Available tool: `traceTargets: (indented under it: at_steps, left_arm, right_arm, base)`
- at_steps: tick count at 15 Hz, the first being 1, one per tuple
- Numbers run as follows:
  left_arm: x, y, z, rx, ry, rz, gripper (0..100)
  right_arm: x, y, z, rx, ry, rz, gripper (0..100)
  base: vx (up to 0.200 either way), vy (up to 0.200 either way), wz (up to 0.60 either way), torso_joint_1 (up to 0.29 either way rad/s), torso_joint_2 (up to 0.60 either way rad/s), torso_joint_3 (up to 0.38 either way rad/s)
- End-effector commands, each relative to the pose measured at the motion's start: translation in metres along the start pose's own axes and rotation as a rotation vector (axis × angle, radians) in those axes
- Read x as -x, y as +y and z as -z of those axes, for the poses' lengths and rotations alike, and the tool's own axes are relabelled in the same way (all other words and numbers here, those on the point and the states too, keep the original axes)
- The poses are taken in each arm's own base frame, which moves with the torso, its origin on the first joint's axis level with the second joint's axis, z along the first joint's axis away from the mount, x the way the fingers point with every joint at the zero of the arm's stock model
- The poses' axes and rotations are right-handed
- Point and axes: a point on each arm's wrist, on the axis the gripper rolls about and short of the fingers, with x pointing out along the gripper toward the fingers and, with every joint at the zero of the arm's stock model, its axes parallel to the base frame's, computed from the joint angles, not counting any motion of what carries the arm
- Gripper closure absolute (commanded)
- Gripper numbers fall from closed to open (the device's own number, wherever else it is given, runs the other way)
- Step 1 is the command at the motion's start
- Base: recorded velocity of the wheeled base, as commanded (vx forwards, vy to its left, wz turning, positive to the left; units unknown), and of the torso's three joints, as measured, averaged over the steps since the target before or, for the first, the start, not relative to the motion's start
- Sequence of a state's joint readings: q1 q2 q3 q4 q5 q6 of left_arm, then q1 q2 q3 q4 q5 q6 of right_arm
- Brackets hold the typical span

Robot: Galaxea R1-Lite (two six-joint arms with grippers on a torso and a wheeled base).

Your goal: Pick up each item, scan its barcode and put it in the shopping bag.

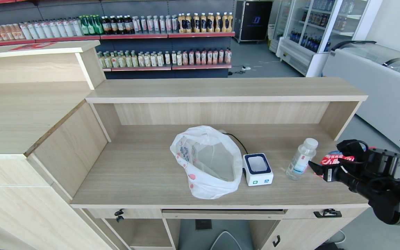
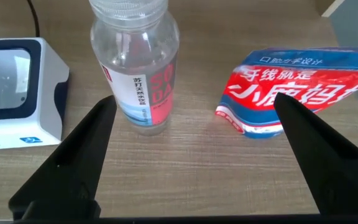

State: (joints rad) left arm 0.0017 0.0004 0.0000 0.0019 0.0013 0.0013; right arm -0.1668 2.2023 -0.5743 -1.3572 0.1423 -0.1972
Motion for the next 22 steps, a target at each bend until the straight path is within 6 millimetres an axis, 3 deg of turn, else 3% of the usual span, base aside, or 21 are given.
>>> traceTargets:
  at_steps: [1, 22]
  left_arm:
    - [0.0, 0.0, 0.0, 0.0, 0.001, 0.0, 0]
    - [0.0, 0.0, 0.0, 0.0, -0.001, 0.0, 0]
  right_arm:
    - [-0.01, 0.003, 0.008, 0.005, 0.011, -0.01, 0]
    - [-0.075, 0.039, 0.018, 0.032, -0.071, -0.118, 0]
  base:
    - [0.0, 0.0, 0.0, 0.0, 0.0, 0.0]
    - [0.0, 0.0, 0.0, 0.0, 0.0, 0.0]
